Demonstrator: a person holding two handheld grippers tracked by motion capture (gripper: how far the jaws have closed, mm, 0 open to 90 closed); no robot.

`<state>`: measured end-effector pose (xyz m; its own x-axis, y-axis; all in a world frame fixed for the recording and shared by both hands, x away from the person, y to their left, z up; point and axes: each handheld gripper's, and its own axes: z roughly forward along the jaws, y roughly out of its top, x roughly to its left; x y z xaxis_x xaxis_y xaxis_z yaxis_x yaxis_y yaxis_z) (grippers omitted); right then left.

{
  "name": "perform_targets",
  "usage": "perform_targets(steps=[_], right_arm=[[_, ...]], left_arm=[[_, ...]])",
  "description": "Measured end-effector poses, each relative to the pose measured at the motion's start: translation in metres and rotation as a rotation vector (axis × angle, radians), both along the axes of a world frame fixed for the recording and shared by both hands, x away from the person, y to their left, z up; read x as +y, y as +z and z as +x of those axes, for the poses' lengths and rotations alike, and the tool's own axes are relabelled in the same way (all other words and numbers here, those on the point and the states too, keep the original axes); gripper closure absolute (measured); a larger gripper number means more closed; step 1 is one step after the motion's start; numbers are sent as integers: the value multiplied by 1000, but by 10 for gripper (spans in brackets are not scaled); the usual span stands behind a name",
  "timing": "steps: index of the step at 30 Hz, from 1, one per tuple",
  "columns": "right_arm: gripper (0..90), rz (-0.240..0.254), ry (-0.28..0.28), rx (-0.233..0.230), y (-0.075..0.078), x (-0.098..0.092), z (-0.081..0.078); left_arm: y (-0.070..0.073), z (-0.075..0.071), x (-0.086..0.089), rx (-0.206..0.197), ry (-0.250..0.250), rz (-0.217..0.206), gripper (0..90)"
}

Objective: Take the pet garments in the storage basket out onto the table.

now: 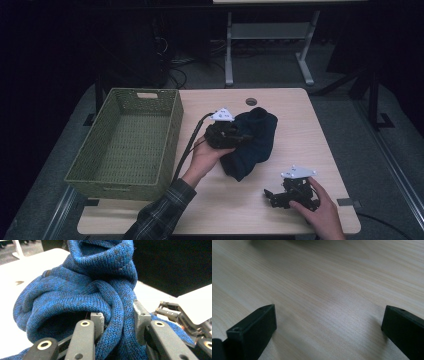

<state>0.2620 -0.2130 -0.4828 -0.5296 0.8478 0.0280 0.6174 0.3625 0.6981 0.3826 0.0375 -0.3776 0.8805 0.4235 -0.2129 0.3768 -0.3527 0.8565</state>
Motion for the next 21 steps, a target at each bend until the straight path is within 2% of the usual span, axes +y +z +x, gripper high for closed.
perform_targets(steps=[5, 7, 10, 14, 21], right_arm=[[0, 0, 0, 1, 0, 0, 0], [0, 0, -1, 3, 0, 0, 0], [0, 0, -1, 4, 0, 0, 0], [0, 2, -2, 4, 0, 0, 0], [0, 0, 1, 0, 0, 0, 0]], left_arm=[[-10, 4, -6, 9, 2, 14, 683], [-15, 7, -9, 7, 5, 39, 683], [-20, 8, -12, 10, 6, 50, 683], [-32, 13, -18, 32, 4, 74, 682], [-46, 18, -27, 53, 6, 89, 668]])
